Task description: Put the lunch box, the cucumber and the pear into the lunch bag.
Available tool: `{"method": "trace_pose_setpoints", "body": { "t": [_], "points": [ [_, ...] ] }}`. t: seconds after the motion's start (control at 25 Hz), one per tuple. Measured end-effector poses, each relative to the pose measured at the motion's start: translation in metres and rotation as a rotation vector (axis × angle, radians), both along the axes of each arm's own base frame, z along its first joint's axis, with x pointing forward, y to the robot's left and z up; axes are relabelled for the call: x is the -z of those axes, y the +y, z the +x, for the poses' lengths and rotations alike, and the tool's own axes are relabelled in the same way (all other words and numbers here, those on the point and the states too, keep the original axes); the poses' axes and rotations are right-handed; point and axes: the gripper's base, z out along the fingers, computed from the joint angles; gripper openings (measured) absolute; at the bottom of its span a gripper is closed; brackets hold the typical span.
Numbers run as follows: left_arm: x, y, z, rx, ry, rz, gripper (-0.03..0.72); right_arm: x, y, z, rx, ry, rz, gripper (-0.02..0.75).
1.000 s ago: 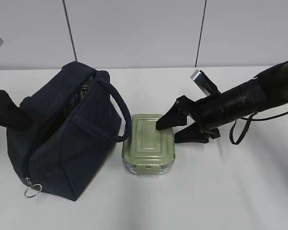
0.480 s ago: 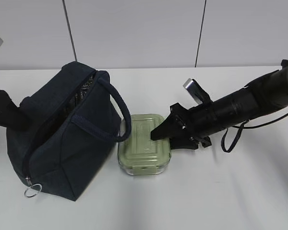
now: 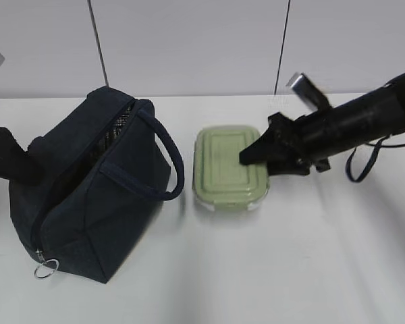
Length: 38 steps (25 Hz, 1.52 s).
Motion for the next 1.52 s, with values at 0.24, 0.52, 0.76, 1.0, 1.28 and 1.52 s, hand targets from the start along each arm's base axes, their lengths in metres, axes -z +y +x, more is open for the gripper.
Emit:
{"method": "trace_pose_setpoints", "body": {
  "t": [0.24, 0.52, 0.76, 1.0, 1.28, 1.52],
  "points": [
    [0.000, 0.000, 0.001, -0.021, 0.006, -0.003, 0.001, -0.083, 0.011, -0.008, 0.007, -0.175, 0.044, 0.345],
    [0.000, 0.000, 0.001, -0.059, 0.022, -0.013, 0.001, -0.146, 0.096, -0.018, -0.113, -0.325, 0.134, 0.344],
    [-0.001, -0.001, 0.001, -0.070, 0.022, -0.036, 0.001, -0.154, 0.150, -0.026, -0.080, -0.405, 0.143, 0.344],
    [-0.002, -0.002, 0.002, -0.077, 0.020, -0.044, 0.001, -0.098, 0.165, -0.009, -0.098, -0.308, 0.054, 0.342],
    [-0.002, -0.001, 0.003, -0.088, 0.006, -0.044, 0.001, -0.073, 0.155, -0.010, -0.152, -0.238, -0.183, 0.341],
    [-0.003, -0.002, 0.004, -0.097, -0.002, -0.050, 0.001, -0.063, 0.148, -0.012, -0.163, -0.184, -0.295, 0.341]
  ]
}}
